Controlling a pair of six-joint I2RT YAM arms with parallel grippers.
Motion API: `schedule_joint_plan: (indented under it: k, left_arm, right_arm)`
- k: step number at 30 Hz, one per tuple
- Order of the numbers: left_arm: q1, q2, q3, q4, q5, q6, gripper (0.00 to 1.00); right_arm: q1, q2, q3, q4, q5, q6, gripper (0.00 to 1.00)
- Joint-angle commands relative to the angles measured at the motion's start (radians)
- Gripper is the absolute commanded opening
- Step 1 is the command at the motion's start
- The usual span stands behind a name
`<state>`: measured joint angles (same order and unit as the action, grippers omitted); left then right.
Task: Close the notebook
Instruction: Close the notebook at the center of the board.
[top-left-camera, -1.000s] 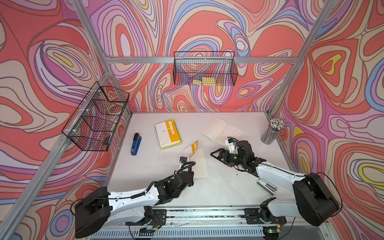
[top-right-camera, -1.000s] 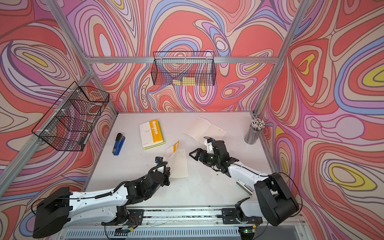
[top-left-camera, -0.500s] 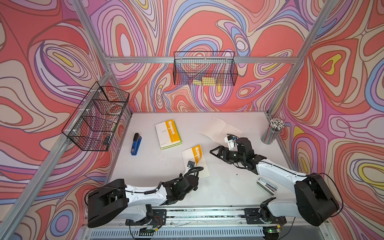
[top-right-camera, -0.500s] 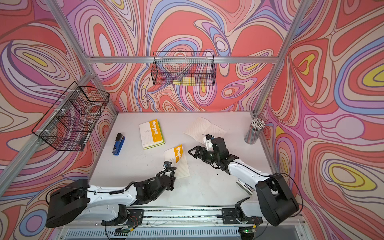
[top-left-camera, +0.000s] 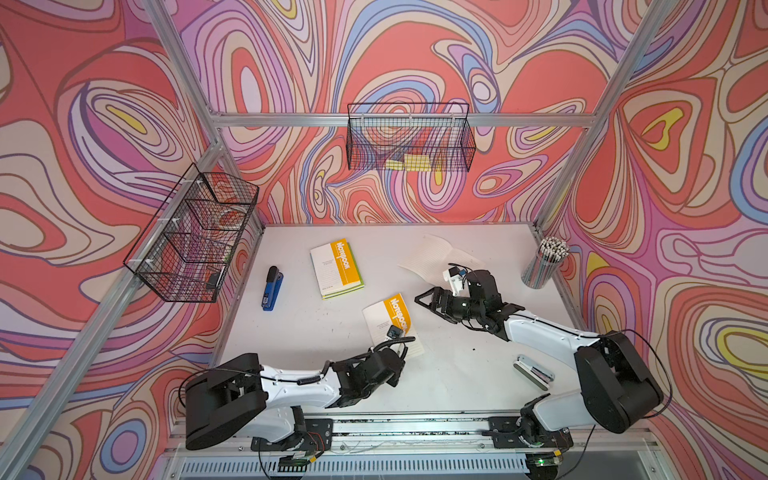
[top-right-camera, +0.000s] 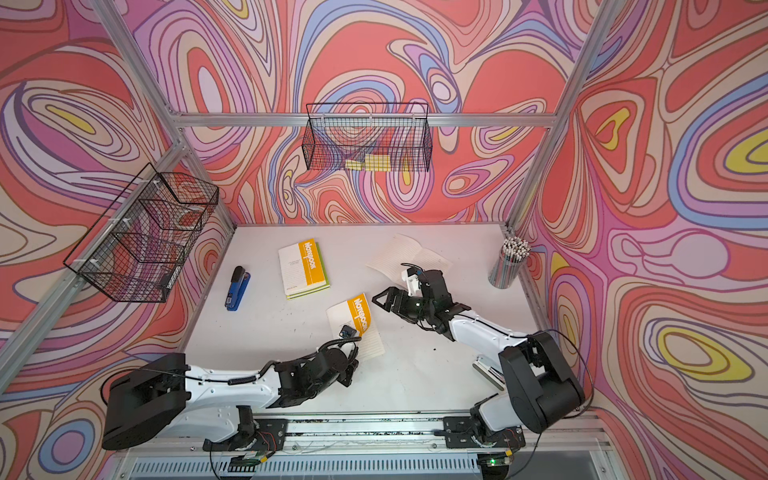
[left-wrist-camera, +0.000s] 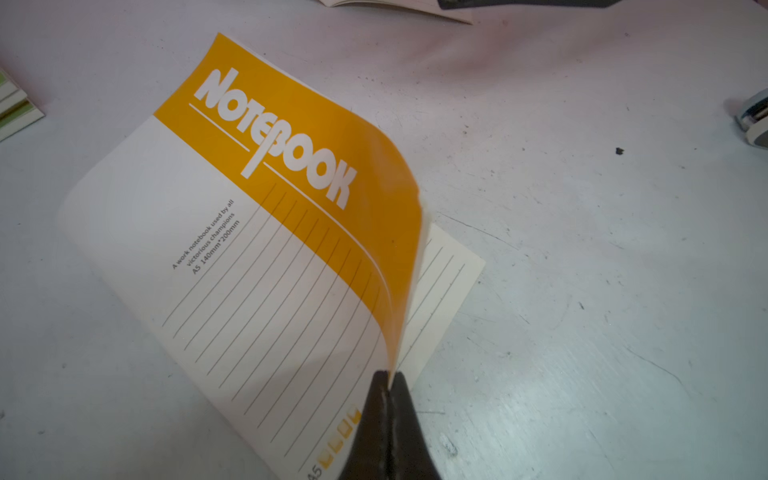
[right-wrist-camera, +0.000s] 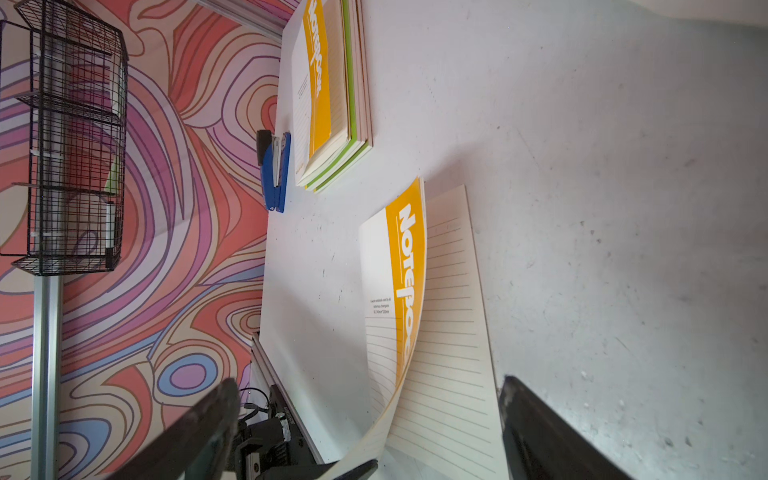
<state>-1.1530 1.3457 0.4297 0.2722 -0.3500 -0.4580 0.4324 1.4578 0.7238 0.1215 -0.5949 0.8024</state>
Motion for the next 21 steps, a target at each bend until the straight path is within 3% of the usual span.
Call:
schedule_joint_plan:
  k: [1, 21]
  left_arm:
    - [-0.007, 0.028, 0.036, -0.027, 0.039, 0.041, 0.0]
    - [-0.01, 0.051, 0.043, -0.034, 0.067, 0.051, 0.0]
  right_arm:
    - [0.007, 0.019, 0.037, 0.038, -0.018, 0.006, 0.98]
    - [0.101, 0.226, 0.085, 0.184, -0.029, 0.069, 0.98]
